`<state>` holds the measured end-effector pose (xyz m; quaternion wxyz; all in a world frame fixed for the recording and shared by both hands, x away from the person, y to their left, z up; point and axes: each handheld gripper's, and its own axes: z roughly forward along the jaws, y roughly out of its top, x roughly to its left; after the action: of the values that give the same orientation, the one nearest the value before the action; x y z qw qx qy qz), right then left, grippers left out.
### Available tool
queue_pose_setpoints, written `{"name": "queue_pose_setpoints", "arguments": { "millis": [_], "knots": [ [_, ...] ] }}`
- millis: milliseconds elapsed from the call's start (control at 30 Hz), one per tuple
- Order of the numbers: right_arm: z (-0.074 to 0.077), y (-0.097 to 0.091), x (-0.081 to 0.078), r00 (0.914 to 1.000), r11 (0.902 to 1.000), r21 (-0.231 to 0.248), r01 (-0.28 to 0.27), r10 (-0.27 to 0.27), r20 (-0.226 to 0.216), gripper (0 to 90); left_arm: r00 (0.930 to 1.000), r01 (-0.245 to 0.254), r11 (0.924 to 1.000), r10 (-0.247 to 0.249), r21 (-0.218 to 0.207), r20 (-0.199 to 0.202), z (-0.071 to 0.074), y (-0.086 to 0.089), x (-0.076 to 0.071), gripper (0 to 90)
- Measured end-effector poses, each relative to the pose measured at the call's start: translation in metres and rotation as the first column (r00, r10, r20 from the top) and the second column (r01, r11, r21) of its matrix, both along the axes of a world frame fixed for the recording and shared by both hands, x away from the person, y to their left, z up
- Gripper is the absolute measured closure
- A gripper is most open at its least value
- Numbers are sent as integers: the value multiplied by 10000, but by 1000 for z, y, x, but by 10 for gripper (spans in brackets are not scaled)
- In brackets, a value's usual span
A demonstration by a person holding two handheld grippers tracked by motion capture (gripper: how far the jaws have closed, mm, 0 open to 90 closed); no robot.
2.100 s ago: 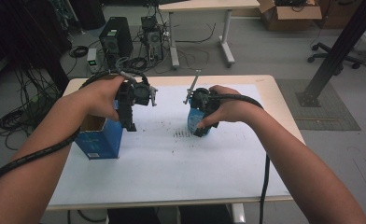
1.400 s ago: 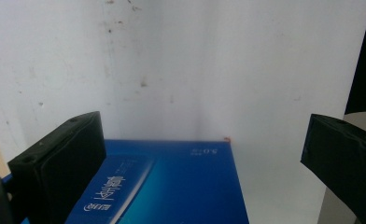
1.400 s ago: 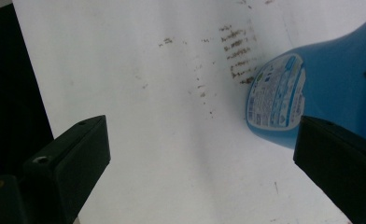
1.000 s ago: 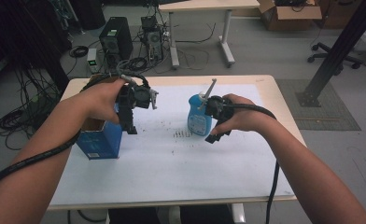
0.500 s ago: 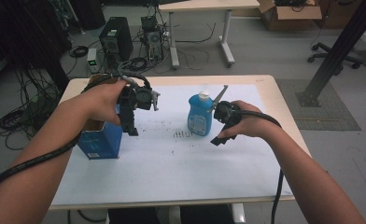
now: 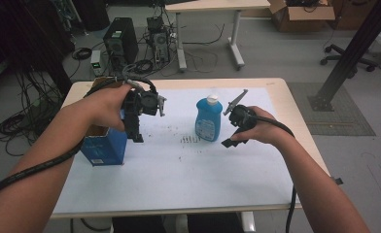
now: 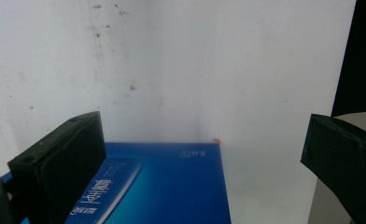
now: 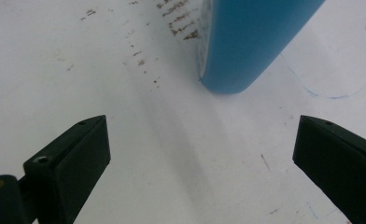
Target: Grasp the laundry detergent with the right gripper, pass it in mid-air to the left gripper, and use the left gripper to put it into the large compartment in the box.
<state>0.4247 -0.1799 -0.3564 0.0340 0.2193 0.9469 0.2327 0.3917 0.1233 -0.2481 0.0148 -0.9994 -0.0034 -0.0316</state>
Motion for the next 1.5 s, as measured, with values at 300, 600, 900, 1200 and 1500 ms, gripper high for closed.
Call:
{"name": "queue_pose_setpoints", "arguments": {
  "millis": [300,600,900,1200,1500],
  "knots": [
    [-7,-3,7,9996,9977,650,209,-220,160,37,10000,6,10000,-6,55,-31,0,-1,0,2],
    [-12,-4,15,9964,9944,941,491,-553,642,34,10000,-72,10000,72,33,-30,0,1,-2,2],
    [-13,1,18,9926,9852,1619,563,-727,971,32,9999,-111,9999,111,26,-54,-1,5,-4,2],
    [-19,3,20,9895,9744,2144,675,-930,1111,30,9998,-170,9998,171,51,-90,-3,8,-4,2],
    [-19,10,21,9850,9608,2681,699,-1089,1335,27,9999,-139,9999,139,25,-100,-4,7,-5,2]
  ]
}}
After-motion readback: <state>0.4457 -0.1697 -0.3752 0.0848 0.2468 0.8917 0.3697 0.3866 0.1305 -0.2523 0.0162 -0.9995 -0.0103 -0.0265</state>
